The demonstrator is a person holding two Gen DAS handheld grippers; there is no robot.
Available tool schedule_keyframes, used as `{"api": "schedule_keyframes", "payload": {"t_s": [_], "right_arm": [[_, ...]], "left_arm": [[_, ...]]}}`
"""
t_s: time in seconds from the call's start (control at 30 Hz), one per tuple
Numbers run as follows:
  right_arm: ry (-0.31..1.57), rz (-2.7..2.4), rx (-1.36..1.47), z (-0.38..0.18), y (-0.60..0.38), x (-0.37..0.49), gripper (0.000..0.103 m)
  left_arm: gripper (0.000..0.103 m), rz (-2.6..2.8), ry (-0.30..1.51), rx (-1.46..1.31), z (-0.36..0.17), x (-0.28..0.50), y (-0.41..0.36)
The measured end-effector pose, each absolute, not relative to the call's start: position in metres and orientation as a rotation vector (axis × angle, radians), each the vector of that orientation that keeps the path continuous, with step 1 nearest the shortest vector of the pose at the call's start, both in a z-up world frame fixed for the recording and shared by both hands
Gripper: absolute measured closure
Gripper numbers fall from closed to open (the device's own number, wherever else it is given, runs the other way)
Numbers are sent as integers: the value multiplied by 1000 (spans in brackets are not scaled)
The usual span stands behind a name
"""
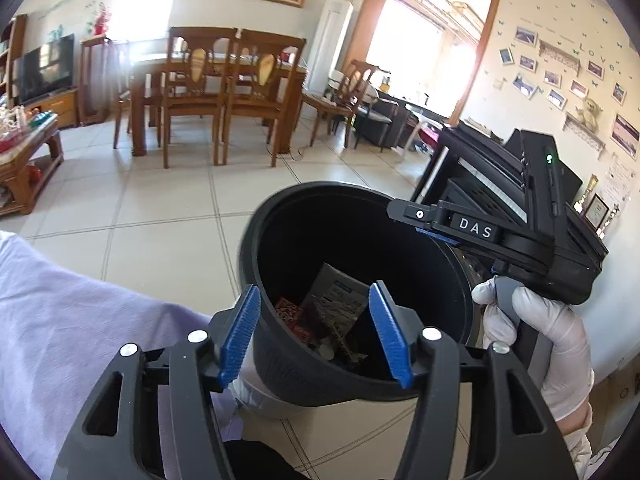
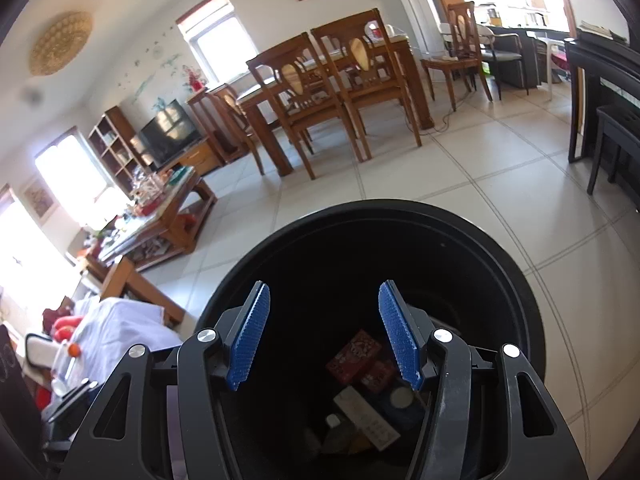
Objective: Collect trash
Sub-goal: 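Move both open grippers back over the table toward the remaining items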
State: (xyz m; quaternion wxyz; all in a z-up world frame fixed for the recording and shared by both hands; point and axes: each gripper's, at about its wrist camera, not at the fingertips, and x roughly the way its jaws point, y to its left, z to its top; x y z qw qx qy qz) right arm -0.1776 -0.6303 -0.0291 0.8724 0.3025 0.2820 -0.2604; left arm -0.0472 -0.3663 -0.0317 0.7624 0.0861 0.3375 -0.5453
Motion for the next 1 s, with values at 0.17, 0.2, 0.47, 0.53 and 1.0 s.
{"api": "schedule_keyframes", "payload": {"t_s": [0.17, 0.2, 0.47, 0.53, 1.0], "right_arm": [[598, -489, 580, -22, -606, -162, 41], [604, -479, 567, -20, -601, -157, 41], [678, -326, 458, -15, -536, -102, 28], [697, -283, 419, -16, -515, -88, 28], [789, -31, 279, -18, -380, 18, 22]], "left_arm": [[33, -1103, 696, 156, -23, -41, -320], [30, -1075, 688, 145, -21, -37, -308], [15, -836, 660, 58, -17, -1, -205], [13, -754, 655, 45, -16, 9, -182], [5, -391, 584, 10, -15, 45, -43]]}}
